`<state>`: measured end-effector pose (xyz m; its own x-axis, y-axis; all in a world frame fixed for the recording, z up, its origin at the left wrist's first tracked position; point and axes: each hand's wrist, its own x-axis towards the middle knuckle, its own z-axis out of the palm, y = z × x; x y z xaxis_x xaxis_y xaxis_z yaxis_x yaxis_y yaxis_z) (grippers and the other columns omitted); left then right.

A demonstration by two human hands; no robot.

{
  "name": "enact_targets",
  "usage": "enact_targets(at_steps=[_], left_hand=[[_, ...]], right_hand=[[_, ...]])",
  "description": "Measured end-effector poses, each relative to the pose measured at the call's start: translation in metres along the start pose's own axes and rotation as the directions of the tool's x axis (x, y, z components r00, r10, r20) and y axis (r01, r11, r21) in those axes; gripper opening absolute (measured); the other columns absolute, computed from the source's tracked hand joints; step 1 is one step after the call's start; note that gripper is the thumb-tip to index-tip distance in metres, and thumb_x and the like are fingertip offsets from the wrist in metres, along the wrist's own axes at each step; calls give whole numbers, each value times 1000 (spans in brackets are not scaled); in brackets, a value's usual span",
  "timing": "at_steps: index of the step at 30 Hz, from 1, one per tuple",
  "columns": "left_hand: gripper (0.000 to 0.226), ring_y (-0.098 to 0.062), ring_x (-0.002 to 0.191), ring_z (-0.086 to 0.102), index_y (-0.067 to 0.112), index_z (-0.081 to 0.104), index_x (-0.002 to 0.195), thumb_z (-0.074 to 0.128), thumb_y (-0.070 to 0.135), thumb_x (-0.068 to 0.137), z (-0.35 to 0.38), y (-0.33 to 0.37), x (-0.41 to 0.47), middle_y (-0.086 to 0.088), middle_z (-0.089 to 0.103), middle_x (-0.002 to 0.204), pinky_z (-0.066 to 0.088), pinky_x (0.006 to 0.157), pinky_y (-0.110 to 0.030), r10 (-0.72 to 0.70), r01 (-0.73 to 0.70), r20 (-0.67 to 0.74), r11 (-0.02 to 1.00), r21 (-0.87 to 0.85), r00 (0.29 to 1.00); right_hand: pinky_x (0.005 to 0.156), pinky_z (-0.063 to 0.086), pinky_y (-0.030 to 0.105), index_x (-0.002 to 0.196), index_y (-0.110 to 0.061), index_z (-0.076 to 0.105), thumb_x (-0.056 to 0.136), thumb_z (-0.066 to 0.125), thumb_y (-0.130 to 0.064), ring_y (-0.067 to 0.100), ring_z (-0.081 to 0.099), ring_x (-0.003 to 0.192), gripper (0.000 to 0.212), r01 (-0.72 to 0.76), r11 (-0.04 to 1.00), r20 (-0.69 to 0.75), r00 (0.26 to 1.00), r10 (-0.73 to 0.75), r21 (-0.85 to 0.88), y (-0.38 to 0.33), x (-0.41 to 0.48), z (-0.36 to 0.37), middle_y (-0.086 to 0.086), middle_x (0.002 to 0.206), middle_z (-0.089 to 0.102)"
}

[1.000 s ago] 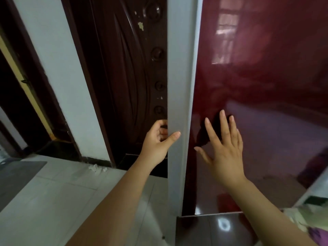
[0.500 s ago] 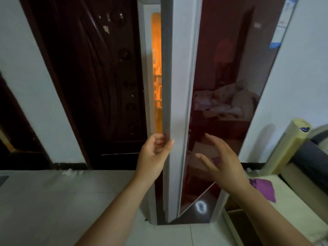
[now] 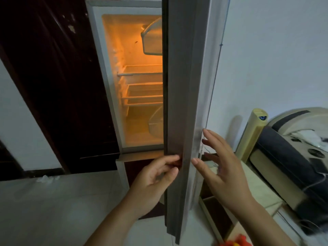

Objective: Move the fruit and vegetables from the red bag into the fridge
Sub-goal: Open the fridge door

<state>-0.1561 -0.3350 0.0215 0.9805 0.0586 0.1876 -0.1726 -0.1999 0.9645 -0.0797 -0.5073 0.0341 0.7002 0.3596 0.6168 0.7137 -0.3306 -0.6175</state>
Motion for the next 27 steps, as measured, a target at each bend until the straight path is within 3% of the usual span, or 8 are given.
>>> enact_targets(at_steps=[5,8,10,12,16,19,21,27], left_hand=[[29,3,115,53,55,58,111,61,45,84,53,20,2,26,58,118,50,90,-23,112,-116,98,993,37,989],[29,-1,106,60,49,62,103,60,48,74,67,32,11,19,64,109,52,87,-22,266,-257,-162,964,74,950],[29,-2,110,57,49,60,105,60,44,77,68,36,24,20,61,111,47,90,-15,428,-347,-294,892,290,855],[35,-2,119,49,42,55,118,57,42,82,71,34,40,18,54,121,38,98,-13,554,-337,-257,747,574,792],[49,7,121,32,23,51,130,50,45,86,96,26,67,19,39,127,18,100,1,528,-290,-123,630,721,840],[50,-2,121,38,20,48,131,57,40,87,125,21,82,15,44,125,23,100,-10,505,-295,-59,591,751,861],[46,-9,113,45,16,53,125,68,25,83,143,21,89,11,51,114,32,95,-21,546,-283,-119,592,754,829],[41,-12,91,48,11,62,111,76,10,72,187,23,105,-1,62,91,28,81,-14,634,-265,-216,574,775,742]], right_hand=[[94,36,2,141,-38,30,76,45,-73,-7,39,126,76,-53,999,-1,999,53,-4,21,-22,-58,-29,142,31],[89,39,2,139,-43,30,73,45,-75,-10,43,120,75,-83,996,-20,996,84,30,29,-31,-86,-34,138,33],[86,38,-1,133,-52,25,75,51,-66,-16,40,118,65,-77,996,-38,996,79,38,34,-35,-102,-47,131,28],[85,38,-1,130,-55,24,78,55,-57,-20,38,117,60,-79,996,-61,995,81,43,39,-40,-117,-52,126,26],[79,37,-5,120,-60,29,76,55,-49,-27,37,111,52,-102,992,-94,990,109,76,48,-46,-142,-57,117,29],[75,39,-4,122,-55,32,83,62,-28,-25,39,110,55,-92,992,-119,988,101,81,60,-48,-159,-49,116,37],[76,41,-1,130,-46,37,86,59,-22,-21,42,111,55,-106,990,-112,987,116,92,70,-49,-170,-38,120,42],[76,47,6,130,-34,45,89,58,-13,-5,52,109,48,-133,988,-201,968,147,83,99,-49,-194,-23,120,50]])
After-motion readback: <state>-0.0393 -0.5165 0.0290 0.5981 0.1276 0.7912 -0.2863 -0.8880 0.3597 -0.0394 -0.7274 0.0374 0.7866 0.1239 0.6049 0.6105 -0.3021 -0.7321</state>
